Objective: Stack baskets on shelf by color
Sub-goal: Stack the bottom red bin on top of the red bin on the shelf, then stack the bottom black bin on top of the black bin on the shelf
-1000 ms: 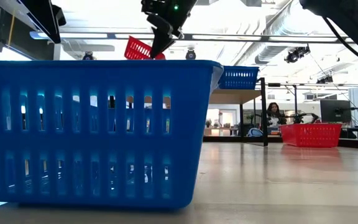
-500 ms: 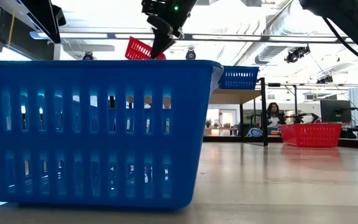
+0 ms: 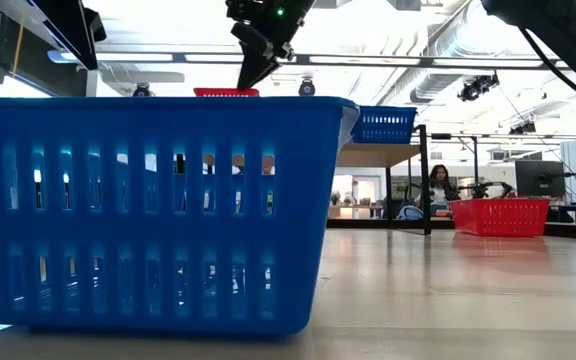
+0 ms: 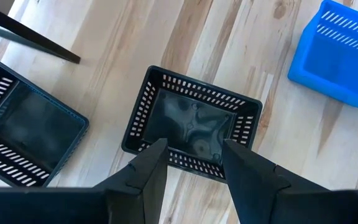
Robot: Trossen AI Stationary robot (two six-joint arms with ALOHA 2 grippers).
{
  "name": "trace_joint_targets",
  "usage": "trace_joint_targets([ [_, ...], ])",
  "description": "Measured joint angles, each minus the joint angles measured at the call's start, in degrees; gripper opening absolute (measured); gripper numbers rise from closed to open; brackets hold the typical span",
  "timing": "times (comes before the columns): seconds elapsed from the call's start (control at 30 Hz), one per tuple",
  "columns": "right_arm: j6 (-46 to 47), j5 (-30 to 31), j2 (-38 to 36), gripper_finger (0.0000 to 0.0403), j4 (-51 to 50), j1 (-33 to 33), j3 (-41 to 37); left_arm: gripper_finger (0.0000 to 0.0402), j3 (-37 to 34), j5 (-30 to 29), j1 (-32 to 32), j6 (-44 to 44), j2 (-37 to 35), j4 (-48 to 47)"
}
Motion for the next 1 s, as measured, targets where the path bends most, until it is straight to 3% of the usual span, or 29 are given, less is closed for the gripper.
trace_joint_targets([
  [0.6,4.0,1.1,-1.5,0.0083,-0.7,0.4,0.9,0.0142,0.0,0.5,0.0,-1.1,0.0,-1.4],
  [1.0,10.4,3.7,-7.4,0.0083,-4.2,1.6,0.9,0.0142,0.0,0.1,-2.3,-1.1,0.0,-2.0],
])
